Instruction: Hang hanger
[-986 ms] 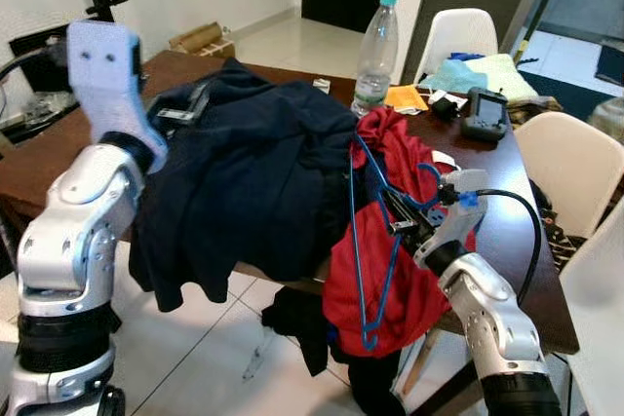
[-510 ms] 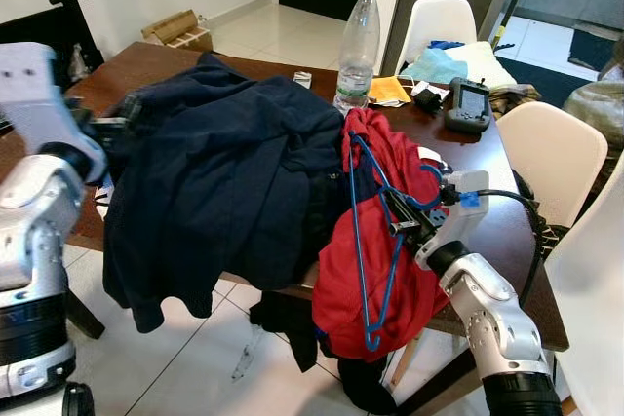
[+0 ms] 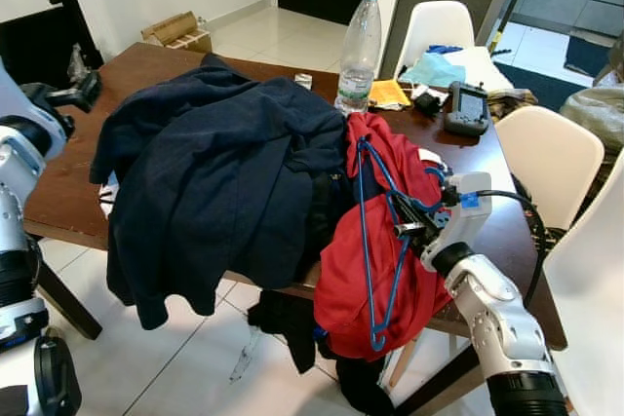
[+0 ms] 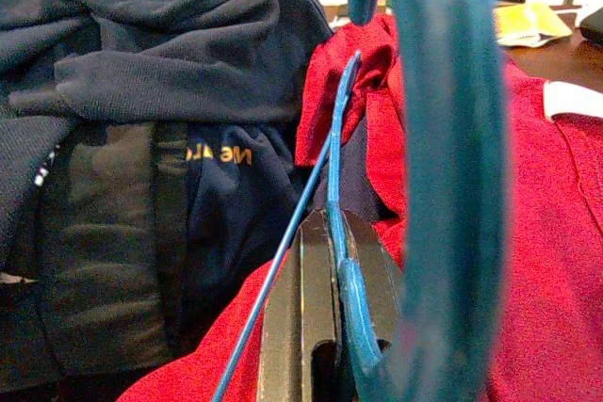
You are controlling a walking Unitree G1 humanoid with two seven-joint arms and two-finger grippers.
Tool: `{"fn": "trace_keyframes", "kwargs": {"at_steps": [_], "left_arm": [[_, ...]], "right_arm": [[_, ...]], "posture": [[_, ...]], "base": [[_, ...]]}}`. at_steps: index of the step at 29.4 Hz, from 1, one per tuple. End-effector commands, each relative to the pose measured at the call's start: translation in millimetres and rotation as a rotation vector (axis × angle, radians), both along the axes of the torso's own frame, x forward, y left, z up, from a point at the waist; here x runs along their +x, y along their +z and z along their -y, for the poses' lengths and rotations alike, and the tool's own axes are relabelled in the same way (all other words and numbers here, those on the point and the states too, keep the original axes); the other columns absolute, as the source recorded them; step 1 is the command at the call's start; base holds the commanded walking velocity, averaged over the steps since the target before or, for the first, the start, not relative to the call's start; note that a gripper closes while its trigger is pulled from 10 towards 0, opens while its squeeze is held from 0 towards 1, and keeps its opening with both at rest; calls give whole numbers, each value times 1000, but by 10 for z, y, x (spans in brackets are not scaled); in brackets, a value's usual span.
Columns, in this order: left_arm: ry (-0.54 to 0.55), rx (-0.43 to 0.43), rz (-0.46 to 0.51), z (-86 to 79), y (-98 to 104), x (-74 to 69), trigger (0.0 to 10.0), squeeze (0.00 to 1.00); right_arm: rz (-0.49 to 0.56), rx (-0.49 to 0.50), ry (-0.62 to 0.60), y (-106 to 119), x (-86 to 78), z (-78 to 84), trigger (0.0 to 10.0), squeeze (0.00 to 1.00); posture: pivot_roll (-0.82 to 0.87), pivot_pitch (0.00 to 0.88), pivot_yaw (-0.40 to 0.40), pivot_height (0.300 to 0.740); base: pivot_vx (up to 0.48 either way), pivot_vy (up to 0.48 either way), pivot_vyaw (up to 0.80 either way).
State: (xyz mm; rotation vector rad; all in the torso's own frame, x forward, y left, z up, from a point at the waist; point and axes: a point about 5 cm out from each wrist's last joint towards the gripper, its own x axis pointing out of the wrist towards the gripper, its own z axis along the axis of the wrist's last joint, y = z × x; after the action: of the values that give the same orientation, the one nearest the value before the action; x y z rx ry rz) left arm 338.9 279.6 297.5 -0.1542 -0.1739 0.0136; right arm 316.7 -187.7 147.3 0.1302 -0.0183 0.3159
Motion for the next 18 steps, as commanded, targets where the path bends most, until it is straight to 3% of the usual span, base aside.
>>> {"fn": "trace_keyframes", "kwargs": {"at_steps": [1,11,17,18], "left_arm": [[-76,13,-43,152,-48,65,10000,0],[-111,31,-108,169,-103,100,10000,0],[-27,73,-140,41,-121,78,10000,0],[-6,86,-145,7,-125,74,6980,0]], "right_arm": [[-20,-19,-17,-31,-17,40,10000,0],[-20,-27,-20,-35,-24,49,10000,0],[-20,-31,-28,-30,-21,77,10000,0],[-21,-32,-29,-32,-21,75,10000,0]], "posture": [[112,72,-51,740],[108,72,-50,740],[109,71,-48,740],[109,71,-48,740]], "base": [[0,0,0],[0,0,0],[0,0,0],[0,0,0]]}}
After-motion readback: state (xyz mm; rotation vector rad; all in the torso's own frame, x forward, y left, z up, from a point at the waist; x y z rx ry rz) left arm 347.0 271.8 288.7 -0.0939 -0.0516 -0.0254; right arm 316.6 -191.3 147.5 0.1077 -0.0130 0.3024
